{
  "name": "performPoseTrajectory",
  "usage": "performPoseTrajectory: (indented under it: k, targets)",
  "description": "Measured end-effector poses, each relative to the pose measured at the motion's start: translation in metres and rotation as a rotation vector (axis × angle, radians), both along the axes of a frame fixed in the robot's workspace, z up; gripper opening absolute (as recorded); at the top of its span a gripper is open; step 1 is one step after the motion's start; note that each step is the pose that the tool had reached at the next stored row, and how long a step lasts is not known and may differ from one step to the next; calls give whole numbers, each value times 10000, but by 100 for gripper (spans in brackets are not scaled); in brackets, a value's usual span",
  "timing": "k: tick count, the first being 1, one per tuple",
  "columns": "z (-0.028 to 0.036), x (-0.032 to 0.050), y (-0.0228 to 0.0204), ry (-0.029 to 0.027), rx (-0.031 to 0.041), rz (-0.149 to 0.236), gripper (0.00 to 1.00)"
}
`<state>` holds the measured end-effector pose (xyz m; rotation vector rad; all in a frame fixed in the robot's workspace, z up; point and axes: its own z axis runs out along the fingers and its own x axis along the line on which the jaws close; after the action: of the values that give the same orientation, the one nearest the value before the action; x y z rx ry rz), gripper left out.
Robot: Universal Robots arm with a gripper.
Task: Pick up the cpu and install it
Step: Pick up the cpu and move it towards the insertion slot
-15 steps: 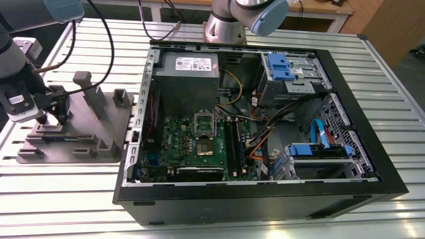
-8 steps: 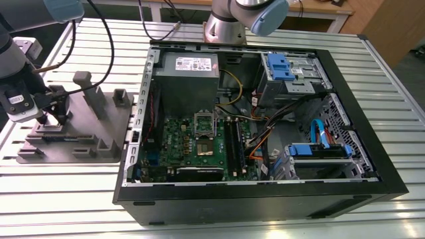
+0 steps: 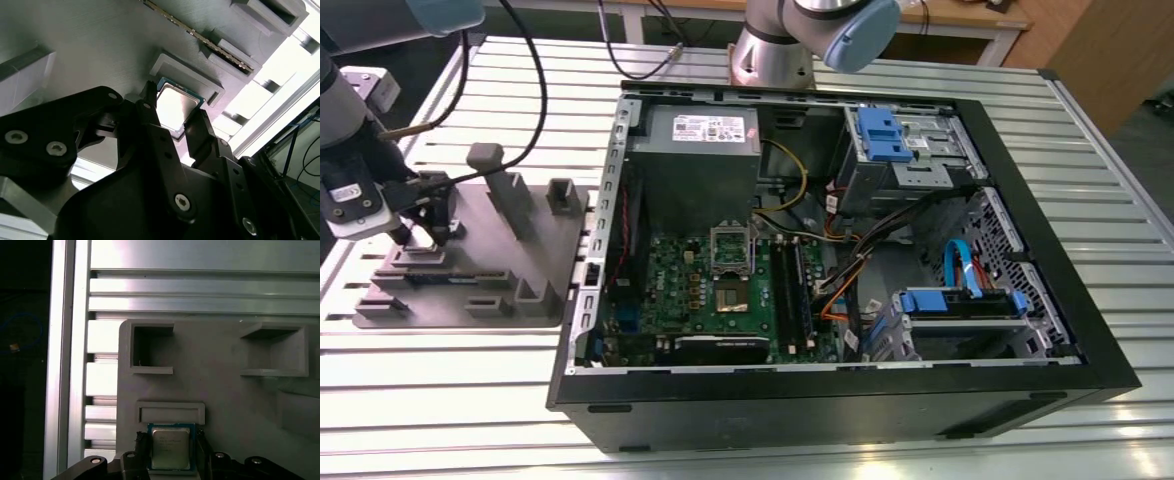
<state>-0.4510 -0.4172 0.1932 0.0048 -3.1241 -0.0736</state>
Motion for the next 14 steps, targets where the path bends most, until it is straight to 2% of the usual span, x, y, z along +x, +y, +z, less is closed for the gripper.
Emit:
performPoseTrajectory:
  k: [6,14]
  targets:
    - [37,0,0,-1,1,0,47]
    - [40,0,0,0,0,1,47]
